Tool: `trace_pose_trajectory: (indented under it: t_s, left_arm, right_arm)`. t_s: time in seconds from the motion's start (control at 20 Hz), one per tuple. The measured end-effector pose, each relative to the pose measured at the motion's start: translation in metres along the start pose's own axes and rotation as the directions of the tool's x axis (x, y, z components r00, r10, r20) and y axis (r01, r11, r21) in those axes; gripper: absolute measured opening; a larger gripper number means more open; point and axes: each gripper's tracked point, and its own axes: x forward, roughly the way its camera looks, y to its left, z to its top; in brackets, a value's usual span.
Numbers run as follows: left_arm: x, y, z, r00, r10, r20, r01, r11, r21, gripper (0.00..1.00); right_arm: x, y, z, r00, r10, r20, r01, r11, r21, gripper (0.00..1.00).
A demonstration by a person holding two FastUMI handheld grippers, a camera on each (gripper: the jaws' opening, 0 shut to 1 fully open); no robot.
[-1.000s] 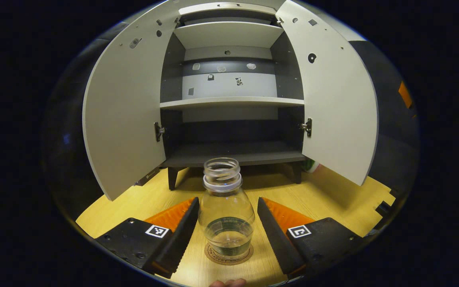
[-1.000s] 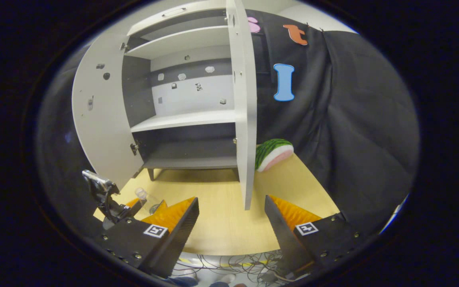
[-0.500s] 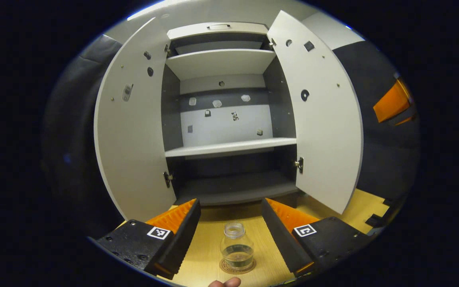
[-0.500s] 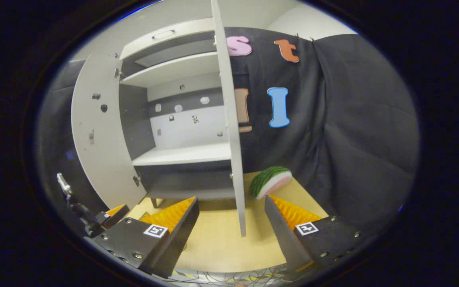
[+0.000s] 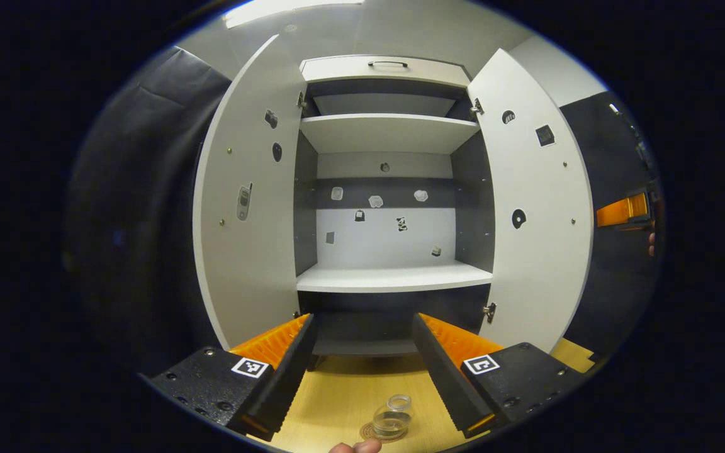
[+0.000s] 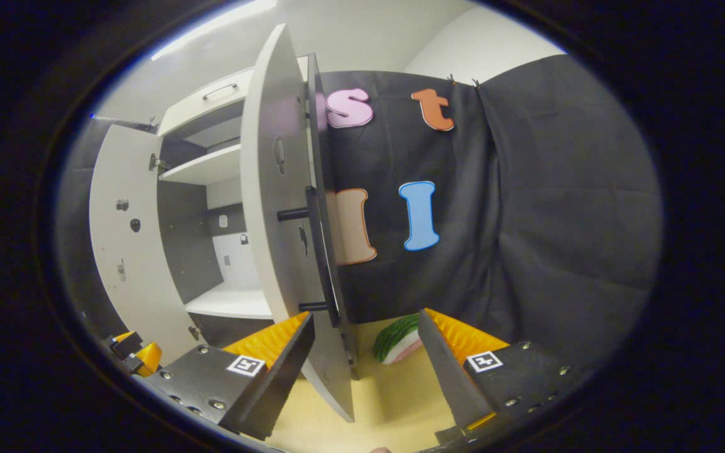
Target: Grasp the bottle in the cabinet with the left hand and place it on the coaster, then close the right door with the right hand and the left door with the left hand.
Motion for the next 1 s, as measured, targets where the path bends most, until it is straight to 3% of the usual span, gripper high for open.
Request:
trace_pose_trajectory:
  t_s: [0.4,0.6,1.0]
  left_arm:
    - [-0.008,0.014,-0.003,0.999,0.008,-0.032,-0.008,1.000,0.006,0.97]
    - [-0.011,0.017,0.000,1.000,0.000,-0.030,0.000,1.000,0.002,0.97]
    - [-0.014,0.042,0.008,1.000,0.021,-0.010,-0.021,1.000,0.003,0.97]
  right_arm:
    - [0.016,0.017,-0.003,0.999,0.033,0.003,-0.033,0.999,-0.004,0.98]
    - [0.014,0.033,0.000,0.999,0.051,0.015,-0.050,0.997,-0.060,0.98]
    - [0.026,0.096,-0.006,0.982,0.189,-0.006,-0.189,0.980,-0.063,0.98]
